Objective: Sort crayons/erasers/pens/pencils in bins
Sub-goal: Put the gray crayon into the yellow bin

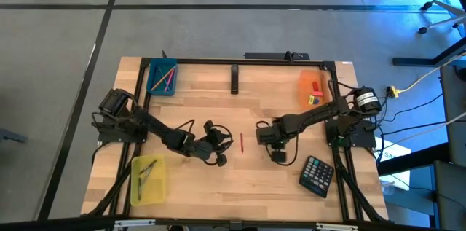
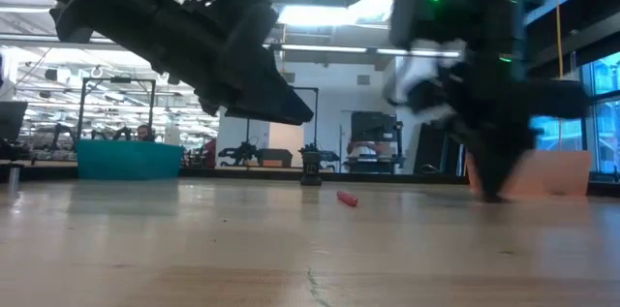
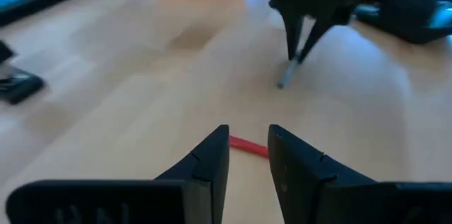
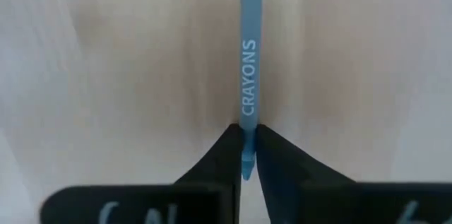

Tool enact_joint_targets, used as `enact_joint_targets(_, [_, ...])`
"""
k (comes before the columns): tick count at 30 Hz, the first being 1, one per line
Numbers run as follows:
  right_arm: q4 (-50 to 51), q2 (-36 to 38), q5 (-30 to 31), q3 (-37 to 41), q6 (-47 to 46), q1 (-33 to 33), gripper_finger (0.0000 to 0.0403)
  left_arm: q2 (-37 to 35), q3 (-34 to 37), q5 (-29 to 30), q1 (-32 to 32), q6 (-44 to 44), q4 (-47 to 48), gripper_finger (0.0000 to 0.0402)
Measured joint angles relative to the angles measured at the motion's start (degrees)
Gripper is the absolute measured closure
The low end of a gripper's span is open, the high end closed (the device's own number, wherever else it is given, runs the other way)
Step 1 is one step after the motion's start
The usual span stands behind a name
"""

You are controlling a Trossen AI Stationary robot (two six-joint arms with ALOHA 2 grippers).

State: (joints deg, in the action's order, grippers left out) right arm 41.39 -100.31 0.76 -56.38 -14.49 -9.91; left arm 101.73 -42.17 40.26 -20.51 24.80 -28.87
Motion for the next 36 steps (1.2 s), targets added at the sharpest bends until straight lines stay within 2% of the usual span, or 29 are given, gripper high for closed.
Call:
enact_joint_targets(3, [-1.61,1.05,0.55,-2.68,2.88,0.17,0.0366,0.10,0.00,0.25,0.00,-0.26,0.75,0.0308])
enact_joint_targets(7, [-5.22,0.98,-0.28,-5.71,6.02,0.02,0.0368,1.10,0.02,-3.99,-0.94,-6.97,-1.97,0.0306])
enact_joint_targets(10, [-13.95,1.07,-0.13,-6.23,6.47,0.27,0.0365,1.11,0.02,-3.51,-2.32,-11.96,-4.04,0.0305])
enact_joint_targets(18, [-28.15,1.09,-0.08,-6.15,10.17,0.81,0.0362,1.11,0.02,-1.79,-2.78,-12.12,-6.76,0.0303])
enact_joint_targets(22, [-29.51,1.09,-0.21,-5.90,10.98,0.53,0.0362,1.11,0.02,-1.31,-2.75,-12.95,-6.77,0.0284])
enact_joint_targets(27, [-31.07,1.16,0.07,-5.85,13.16,-0.91,0.0362,1.11,0.06,3.59,-2.22,-13.05,-7.65,0.0246])
enact_joint_targets(29, [-31.57,1.18,-0.13,-5.83,13.47,-1.31,0.0361,1.11,0.15,1.94,-1.96,-14.26,-9.07,0.0240])
enact_joint_targets(34, [-32.79,1.16,-0.80,-5.79,13.54,-1.68,0.0361,1.11,0.04,-7.50,-2.01,-18.69,-12.89,0.0244])
enact_joint_targets(36, [-32.91,1.20,-0.59,-5.81,13.66,-1.47,0.0361,1.05,0.00,-7.05,-2.31,-19.00,-13.07,0.0246])
